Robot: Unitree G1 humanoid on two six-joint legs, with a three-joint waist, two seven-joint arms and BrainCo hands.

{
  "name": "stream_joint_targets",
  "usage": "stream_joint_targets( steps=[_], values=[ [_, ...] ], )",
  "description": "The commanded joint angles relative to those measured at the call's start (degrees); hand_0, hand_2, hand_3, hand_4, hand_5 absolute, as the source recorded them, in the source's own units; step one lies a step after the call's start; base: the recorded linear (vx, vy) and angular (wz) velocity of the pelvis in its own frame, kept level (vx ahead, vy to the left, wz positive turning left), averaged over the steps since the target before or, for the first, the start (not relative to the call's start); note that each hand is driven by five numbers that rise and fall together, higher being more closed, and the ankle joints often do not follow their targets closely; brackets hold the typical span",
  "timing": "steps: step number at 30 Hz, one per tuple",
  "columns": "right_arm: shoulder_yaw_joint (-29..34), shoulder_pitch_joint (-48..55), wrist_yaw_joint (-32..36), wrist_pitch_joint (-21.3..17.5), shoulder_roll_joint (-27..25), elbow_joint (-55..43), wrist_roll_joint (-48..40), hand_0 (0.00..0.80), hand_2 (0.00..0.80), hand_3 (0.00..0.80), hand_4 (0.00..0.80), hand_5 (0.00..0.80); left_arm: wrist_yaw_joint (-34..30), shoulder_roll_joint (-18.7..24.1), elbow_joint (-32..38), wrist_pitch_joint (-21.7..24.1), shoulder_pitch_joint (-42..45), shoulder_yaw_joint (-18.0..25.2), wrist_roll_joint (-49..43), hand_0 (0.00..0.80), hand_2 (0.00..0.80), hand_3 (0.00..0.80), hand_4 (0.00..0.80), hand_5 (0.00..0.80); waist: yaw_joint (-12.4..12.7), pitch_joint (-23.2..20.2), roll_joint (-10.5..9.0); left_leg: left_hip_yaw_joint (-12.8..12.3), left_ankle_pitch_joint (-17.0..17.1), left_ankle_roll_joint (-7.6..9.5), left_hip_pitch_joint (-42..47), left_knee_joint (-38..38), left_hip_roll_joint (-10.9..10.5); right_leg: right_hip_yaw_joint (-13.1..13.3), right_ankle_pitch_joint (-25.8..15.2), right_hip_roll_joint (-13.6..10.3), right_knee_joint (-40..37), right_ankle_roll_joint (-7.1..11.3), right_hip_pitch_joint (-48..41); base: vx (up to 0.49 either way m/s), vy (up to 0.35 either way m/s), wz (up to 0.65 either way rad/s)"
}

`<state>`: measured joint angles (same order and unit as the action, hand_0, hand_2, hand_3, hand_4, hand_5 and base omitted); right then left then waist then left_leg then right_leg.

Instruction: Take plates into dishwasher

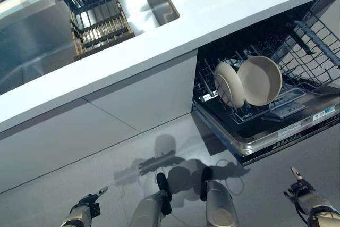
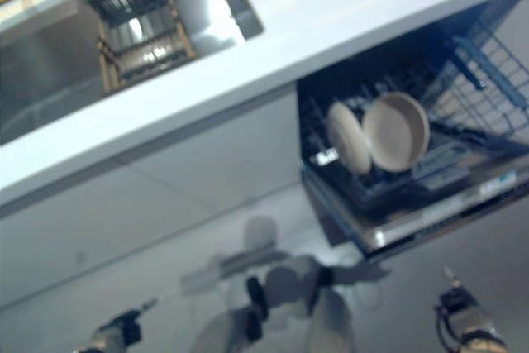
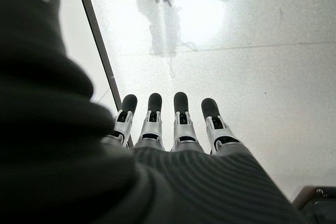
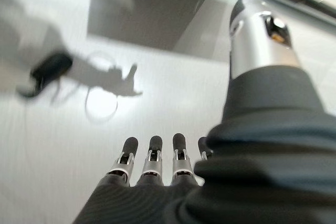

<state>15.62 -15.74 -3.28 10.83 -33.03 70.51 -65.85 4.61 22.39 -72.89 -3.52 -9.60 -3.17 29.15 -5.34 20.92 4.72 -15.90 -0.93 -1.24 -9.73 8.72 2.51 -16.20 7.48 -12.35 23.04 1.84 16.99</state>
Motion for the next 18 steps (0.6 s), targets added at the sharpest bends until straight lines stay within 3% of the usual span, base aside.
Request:
stream_joint_targets(
  steps=[1, 4, 9, 18],
  values=[
    [-0.1, -2.9, 6.0, -4.3, 0.6, -1.1, -9.6, 0.000, 0.000, 0.000, 0.000, 0.000, 1.1, -1.1, -2.1, 1.8, -0.4, 1.5, 2.5, 0.000, 0.000, 0.000, 0.000, 0.000, 1.7, -0.4, 0.79, 1.7, -14.8, 2.57, 1.0, 15.8, -0.2, 1.1, 2.5, -0.7, 5.6, 0.69, 1.3, 0.011, 0.044, 0.14],
    [-0.3, -6.0, 9.6, -7.2, 2.2, -3.4, -12.2, 0.000, 0.000, 0.000, 0.000, 0.000, 1.8, -2.3, -2.0, 1.7, 0.5, 1.4, 3.4, 0.000, 0.000, 0.000, 0.000, 0.000, 2.4, -0.6, 1.28, 2.6, -16.0, 3.06, -0.1, 19.3, -0.3, 2.1, 4.4, -1.6, 9.1, 0.16, 1.5, 0.046, 0.054, 0.04],
    [-0.5, -10.5, 15.2, -8.7, 3.7, -6.7, -17.8, 0.000, 0.000, 0.000, 0.000, 0.000, 1.6, -4.1, -2.2, 1.3, 2.6, 0.6, 3.3, 0.000, 0.000, 0.000, 0.000, 0.000, 3.6, -1.3, 2.11, 3.5, -16.5, 2.98, -1.7, 24.1, -0.1, 2.8, 6.2, -2.9, 12.4, -0.49, 1.0, 0.064, 0.049, 0.01],
    [-3.4, -19.0, 25.8, -5.7, 3.2, -9.9, -17.6, 0.000, 0.000, 0.000, 0.000, 0.000, 1.5, -5.9, -0.1, 0.4, 6.3, -0.7, 0.4, 0.000, 0.000, 0.000, 0.000, 0.000, 6.7, -2.8, 3.48, 4.7, -15.2, 2.43, -1.9, 29.1, -0.2, 1.9, 7.3, -4.7, 14.9, -1.24, -1.5, 0.050, 0.049, 0.00]
  ],
)
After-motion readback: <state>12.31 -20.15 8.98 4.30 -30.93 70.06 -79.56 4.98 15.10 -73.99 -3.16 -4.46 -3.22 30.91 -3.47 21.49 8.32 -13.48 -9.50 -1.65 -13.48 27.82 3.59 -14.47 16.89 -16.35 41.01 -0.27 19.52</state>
